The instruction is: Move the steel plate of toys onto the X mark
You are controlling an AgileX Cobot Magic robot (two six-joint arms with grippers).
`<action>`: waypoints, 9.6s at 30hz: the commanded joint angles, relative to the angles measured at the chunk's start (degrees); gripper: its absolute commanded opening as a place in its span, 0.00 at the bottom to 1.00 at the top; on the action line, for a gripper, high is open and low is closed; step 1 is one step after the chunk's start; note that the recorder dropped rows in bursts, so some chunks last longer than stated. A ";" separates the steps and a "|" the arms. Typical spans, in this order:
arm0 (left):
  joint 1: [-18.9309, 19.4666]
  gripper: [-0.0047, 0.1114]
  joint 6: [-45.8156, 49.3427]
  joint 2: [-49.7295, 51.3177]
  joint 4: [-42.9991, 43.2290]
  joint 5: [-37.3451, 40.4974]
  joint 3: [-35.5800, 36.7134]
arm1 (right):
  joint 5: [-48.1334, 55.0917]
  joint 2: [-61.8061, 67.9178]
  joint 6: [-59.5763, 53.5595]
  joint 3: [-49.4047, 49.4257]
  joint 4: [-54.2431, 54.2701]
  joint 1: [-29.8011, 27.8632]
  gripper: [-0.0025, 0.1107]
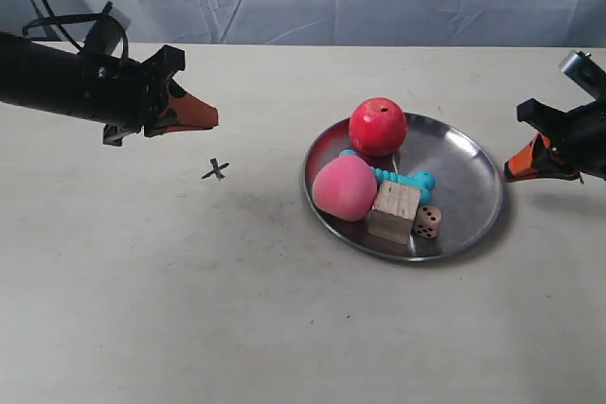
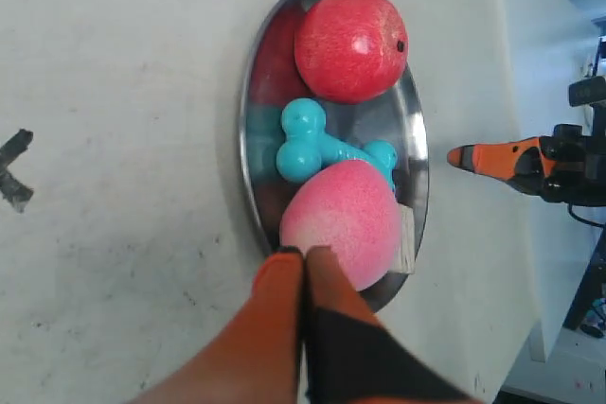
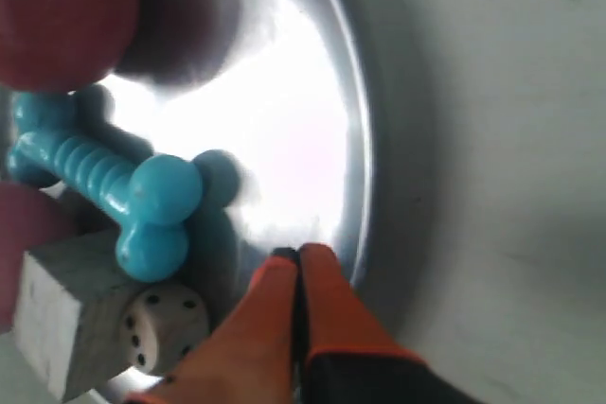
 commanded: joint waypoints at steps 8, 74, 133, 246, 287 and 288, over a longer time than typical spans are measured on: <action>-0.19 0.04 -0.65 8.69 -2.18 4.91 -3.50 | -6.15 1.64 -2.07 -1.63 0.58 -0.44 0.02; -15.72 0.44 -19.06 29.22 17.95 -5.41 -28.10 | 3.30 14.05 -1.56 -9.42 -7.26 7.57 0.57; -12.67 0.04 -29.56 22.15 29.10 14.93 -35.38 | 19.62 10.70 7.36 -13.32 13.39 15.07 0.01; 22.11 0.04 -31.80 -24.06 48.09 2.45 -22.09 | 11.37 -2.33 34.27 -38.54 -33.68 32.62 0.02; 1.39 0.04 -33.07 -84.01 48.77 2.15 19.31 | -8.64 -84.51 32.97 23.21 -23.55 32.62 0.02; 1.39 0.04 -32.85 -84.01 48.77 3.38 19.31 | -8.64 -84.93 32.97 23.21 -23.55 32.62 0.02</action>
